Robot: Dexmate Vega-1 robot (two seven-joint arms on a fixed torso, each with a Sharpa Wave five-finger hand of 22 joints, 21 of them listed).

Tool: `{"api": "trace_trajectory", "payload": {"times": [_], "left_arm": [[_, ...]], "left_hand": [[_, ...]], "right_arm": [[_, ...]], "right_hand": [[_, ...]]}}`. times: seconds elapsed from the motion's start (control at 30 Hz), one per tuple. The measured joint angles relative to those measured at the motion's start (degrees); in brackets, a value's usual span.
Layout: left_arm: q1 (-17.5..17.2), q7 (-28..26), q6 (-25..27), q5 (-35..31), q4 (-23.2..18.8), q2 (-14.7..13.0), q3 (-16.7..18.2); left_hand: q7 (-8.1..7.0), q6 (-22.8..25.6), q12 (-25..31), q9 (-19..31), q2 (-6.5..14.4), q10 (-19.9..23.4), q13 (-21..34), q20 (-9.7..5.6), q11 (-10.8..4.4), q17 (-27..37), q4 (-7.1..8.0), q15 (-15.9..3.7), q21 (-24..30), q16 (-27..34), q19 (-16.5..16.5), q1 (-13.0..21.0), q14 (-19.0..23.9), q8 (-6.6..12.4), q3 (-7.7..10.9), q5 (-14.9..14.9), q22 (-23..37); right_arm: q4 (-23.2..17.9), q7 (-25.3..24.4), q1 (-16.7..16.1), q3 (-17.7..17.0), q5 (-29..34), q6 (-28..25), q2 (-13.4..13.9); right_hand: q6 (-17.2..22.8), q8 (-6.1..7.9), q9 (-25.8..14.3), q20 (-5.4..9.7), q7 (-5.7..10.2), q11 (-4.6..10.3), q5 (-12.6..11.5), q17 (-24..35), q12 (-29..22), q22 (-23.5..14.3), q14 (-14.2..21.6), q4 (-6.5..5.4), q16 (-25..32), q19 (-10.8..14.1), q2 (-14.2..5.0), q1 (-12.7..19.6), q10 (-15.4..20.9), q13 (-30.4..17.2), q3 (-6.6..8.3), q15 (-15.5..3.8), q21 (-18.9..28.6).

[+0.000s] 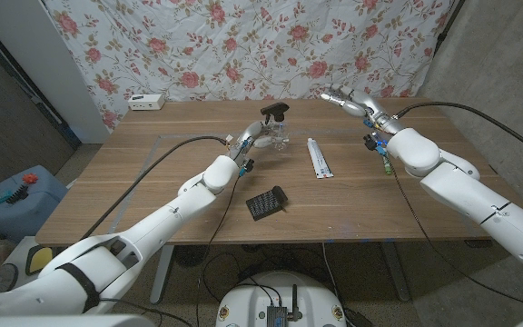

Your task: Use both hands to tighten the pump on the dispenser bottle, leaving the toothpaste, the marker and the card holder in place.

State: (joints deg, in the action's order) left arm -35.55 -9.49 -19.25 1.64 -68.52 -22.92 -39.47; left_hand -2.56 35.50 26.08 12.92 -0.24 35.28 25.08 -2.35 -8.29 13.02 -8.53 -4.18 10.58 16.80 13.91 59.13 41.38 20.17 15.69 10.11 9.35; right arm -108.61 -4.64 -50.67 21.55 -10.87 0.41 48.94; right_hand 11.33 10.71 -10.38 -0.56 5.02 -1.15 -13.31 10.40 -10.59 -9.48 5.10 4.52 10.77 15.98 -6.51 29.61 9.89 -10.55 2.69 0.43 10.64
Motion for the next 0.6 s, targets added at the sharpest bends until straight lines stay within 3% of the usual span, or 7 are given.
{"api": "trace_trajectory", "payload": {"times": [0.13, 0.3, 0.6], "left_arm": [[0.05, -0.27, -0.06, -0.37, 0.01, -0.01, -0.06], [0.30, -0.60, -0.59, -0.87, 0.77, 0.16, -0.33], [0.43, -0.68, -1.18, -1.66, 1.13, 0.25, -0.47]], "left_hand": [[0.00, 0.00, 0.00, 0.00, 0.00, 0.00, 0.01, 0.00, 0.00, -0.01, 0.00, 0.00, 0.00, 0.00, 0.00, 0.00, 0.00, 0.00, 0.00, 0.00, 0.00], [0.00, 0.00, 0.00, 0.00, 0.00, 0.00, 0.01, 0.00, 0.00, -0.02, 0.00, 0.04, 0.00, 0.00, 0.00, 0.00, 0.03, 0.00, 0.00, 0.00, 0.00], [0.00, 0.00, -0.01, 0.00, 0.00, 0.00, 0.04, 0.00, 0.00, -0.05, 0.00, 0.04, 0.00, -0.22, 0.00, 0.00, 0.02, 0.39, 0.00, 0.00, 0.00]], "right_arm": [[-0.89, 0.48, 0.51, 0.27, 0.51, -1.00, 0.55], [-2.77, 1.42, 1.08, 0.56, 1.65, -3.55, 1.61], [-6.71, 1.83, 2.06, 1.13, 2.25, -5.19, 3.75]], "right_hand": [[-0.20, 0.00, -0.17, -0.41, 0.20, 0.11, 0.35, 0.00, 0.00, 0.00, -0.53, 0.94, 0.00, -0.41, 0.09, 1.26, -0.70, 0.00, 0.46, 0.53, 0.00], [-0.81, 0.00, -0.17, -1.34, 1.24, 0.12, 0.44, 0.00, 0.00, 0.01, -1.34, 3.02, 0.00, -0.72, 0.87, 3.73, -1.94, 0.00, 1.44, 1.33, 0.00], [-1.95, 0.00, -0.19, -2.89, 0.93, -0.20, 0.44, 0.01, 0.18, 0.01, -2.37, 4.38, 0.00, -1.46, 2.05, 5.95, -3.69, -0.27, 2.32, 3.39, 0.00]]}}
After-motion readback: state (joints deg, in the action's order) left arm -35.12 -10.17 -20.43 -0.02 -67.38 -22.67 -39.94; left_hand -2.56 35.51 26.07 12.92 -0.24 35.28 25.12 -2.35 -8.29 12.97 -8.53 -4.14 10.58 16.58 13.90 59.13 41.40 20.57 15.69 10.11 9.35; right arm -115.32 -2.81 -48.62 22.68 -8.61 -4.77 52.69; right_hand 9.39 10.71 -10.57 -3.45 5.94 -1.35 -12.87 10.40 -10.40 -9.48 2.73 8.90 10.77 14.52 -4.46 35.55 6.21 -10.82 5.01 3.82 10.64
